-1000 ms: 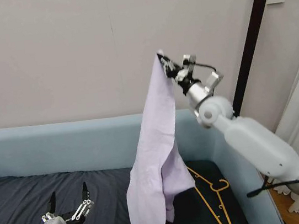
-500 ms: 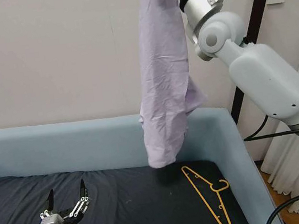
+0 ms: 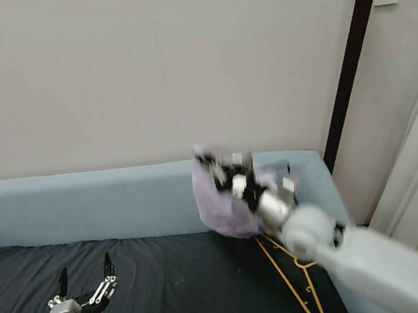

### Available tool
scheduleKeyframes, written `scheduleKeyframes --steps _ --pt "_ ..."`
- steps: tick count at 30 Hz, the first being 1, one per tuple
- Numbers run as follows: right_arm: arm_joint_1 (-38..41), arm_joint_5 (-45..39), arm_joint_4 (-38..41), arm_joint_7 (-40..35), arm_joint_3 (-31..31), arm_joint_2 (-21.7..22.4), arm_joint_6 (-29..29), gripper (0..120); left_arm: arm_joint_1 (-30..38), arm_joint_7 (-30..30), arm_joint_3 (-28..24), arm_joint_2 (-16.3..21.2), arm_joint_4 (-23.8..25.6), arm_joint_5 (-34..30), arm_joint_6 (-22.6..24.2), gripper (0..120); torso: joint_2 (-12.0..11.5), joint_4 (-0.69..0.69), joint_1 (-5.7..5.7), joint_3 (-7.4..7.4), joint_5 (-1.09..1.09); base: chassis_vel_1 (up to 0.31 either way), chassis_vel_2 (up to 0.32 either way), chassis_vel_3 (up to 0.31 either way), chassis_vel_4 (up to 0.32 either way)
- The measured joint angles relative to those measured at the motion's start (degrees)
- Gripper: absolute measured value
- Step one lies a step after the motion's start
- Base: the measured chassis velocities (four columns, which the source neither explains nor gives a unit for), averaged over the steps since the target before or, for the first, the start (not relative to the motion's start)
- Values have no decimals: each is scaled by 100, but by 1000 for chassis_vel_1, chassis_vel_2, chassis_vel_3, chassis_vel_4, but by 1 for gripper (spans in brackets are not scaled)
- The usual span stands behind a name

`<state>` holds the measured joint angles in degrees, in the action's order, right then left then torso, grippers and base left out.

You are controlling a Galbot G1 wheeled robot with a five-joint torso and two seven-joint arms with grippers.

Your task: Pick up the clothes from the sofa and hang them on the clothes hanger.

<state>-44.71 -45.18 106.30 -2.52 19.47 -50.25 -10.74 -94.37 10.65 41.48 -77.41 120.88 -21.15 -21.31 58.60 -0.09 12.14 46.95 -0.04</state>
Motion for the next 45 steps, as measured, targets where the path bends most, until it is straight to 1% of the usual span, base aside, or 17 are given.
scheduleKeyframes --steps 1,5,9,12,14,17,19,21,23,25,28,29,32,33,37,40,45 --pt "0 0 0 0 0 0 0 0 0 0 0 0 0 0 0 100 0 0 0 0 0 0 0 0 0" --pt "-1251 386 -327 58 -114 -62 -151 0 118 95 247 37 -108 -69 192 100 0 2 0 0 0 0 0 0 0" --pt "-1527 419 -378 42 -48 -67 -59 0 152 110 245 32 -179 -41 225 100 0 3 0 0 0 0 0 0 0" --pt "-1765 497 -396 -166 4 -62 649 2 187 119 146 -7 -285 38 232 100 0 3 0 0 -1 0 0 0 0" --pt "-1798 464 -397 -219 20 -75 852 6 195 119 123 -9 -307 55 232 100 0 2 0 1 -2 0 0 0 0" --pt "-1891 196 -324 -276 49 -154 1185 22 213 163 102 5 -346 105 273 100 0 3 0 1 -1 0 0 0 0" --pt "-1912 134 -295 -276 55 -170 1221 23 215 183 102 15 -352 110 289 100 0 3 1 1 -1 0 0 0 0" --pt "-1959 -41 -221 -269 78 -216 1292 34 216 209 101 45 -361 113 317 100 0 3 0 0 -1 0 0 0 0" --pt "-1973 -127 -190 -239 80 -234 1303 38 216 212 101 56 -362 113 321 100 0 3 0 1 0 0 0 0 0" --pt "-1986 -289 -119 -52 59 -239 1283 48 213 212 89 64 -362 113 321 100 0 3 0 1 -1 0 0 0 0" --pt "-1890 49 -184 37 -82 -263 851 61 170 213 59 58 -362 144 311 100 0 1 0 1 -1 0 0 0 0" --pt "-1890 49 -184 37 -82 -263 851 61 170 213 59 58 -362 144 311 100 0 1 0 1 -1 0 0 0 0" --pt "-1530 -489 -374 -908 -314 -586 792 75 129 214 32 46 -359 168 257 100 0 2 1 1 0 0 0 0 0" --pt "-1530 -489 -374 -908 -314 -586 792 75 129 214 32 46 -359 168 257 100 0 2 1 1 0 0 0 0 0" --pt "-1014 -988 -1027 -2308 -541 -1108 1187 93 104 214 29 53 -340 179 226 100 -1 3 2 2 0 0 0 0 0" --pt "-865 -960 -1403 -2575 -597 -1283 1476 99 90 214 25 53 -336 191 215 100 -1 3 2 2 0 0 0 0 0" --pt "-722 -367 -2222 -2738 -651 -1574 1724 100 79 213 30 57 -338 213 199 100 -1 2 2 2 -1 0 0 0 0"
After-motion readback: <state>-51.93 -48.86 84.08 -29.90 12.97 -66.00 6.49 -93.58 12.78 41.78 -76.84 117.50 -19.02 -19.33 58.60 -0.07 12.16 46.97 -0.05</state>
